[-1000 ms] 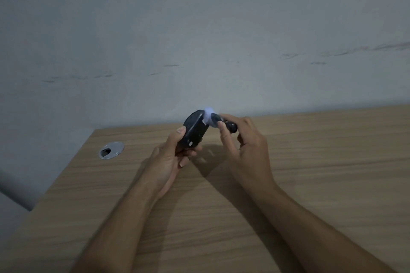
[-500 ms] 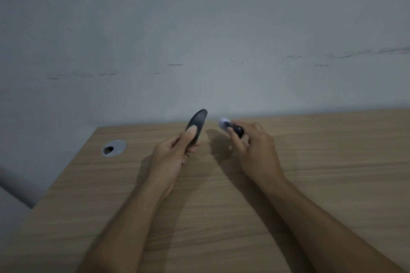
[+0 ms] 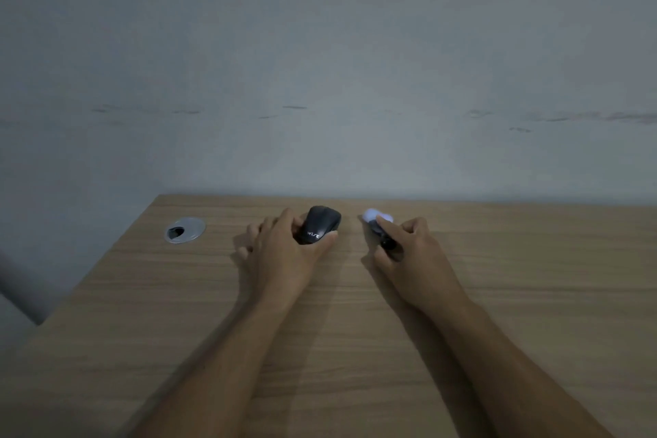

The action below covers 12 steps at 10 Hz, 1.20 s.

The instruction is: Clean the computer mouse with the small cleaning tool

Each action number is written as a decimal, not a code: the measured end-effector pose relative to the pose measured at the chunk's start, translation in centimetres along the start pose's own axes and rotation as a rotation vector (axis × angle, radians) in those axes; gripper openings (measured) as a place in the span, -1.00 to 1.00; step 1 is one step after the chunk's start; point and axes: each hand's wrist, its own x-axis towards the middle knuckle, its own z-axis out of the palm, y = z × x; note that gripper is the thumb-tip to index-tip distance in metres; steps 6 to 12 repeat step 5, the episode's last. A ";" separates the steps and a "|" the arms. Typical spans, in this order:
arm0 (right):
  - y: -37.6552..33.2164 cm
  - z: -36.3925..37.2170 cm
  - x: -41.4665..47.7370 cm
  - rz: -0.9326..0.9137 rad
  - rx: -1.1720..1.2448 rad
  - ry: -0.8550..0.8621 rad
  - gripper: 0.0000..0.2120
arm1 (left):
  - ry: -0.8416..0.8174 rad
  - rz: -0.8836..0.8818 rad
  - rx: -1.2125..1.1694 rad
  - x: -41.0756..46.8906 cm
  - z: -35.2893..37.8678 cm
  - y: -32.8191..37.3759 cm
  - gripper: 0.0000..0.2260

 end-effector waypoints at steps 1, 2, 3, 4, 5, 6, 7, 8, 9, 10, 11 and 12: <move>-0.1 0.1 -0.1 0.024 -0.032 0.002 -0.54 | -0.045 -0.013 0.063 0.1 0.4 -0.3 -0.47; -0.4 0.2 -0.2 0.047 -0.034 -0.005 -0.51 | -0.052 0.000 0.119 0.1 0.5 -0.2 -0.42; -0.7 -0.2 -0.2 0.099 -0.027 -0.058 -0.40 | -0.094 -0.009 0.147 0.0 0.3 -0.1 -0.33; -1.0 -0.7 -0.3 0.130 0.053 -0.058 -0.39 | -0.092 -0.042 0.003 0.3 -0.8 0.2 -0.33; -2.0 -2.1 0.4 0.251 0.196 0.024 -0.35 | -0.024 0.035 -0.063 1.1 -2.5 -0.9 -0.56; -2.0 -2.1 0.4 0.251 0.196 0.024 -0.35 | -0.024 0.035 -0.063 1.1 -2.5 -0.9 -0.56; -2.0 -2.1 0.4 0.251 0.196 0.024 -0.35 | -0.024 0.035 -0.063 1.1 -2.5 -0.9 -0.56; -2.0 -2.1 0.4 0.251 0.196 0.024 -0.35 | -0.024 0.035 -0.063 1.1 -2.5 -0.9 -0.56; -2.0 -2.1 0.4 0.251 0.196 0.024 -0.35 | -0.024 0.035 -0.063 1.1 -2.5 -0.9 -0.56; -2.0 -2.1 0.4 0.251 0.196 0.024 -0.35 | -0.024 0.035 -0.063 1.1 -2.5 -0.9 -0.56; -2.0 -2.1 0.4 0.251 0.196 0.024 -0.35 | -0.024 0.035 -0.063 1.1 -2.5 -0.9 -0.56; -2.0 -2.1 0.4 0.251 0.196 0.024 -0.35 | -0.024 0.035 -0.063 1.1 -2.5 -0.9 -0.56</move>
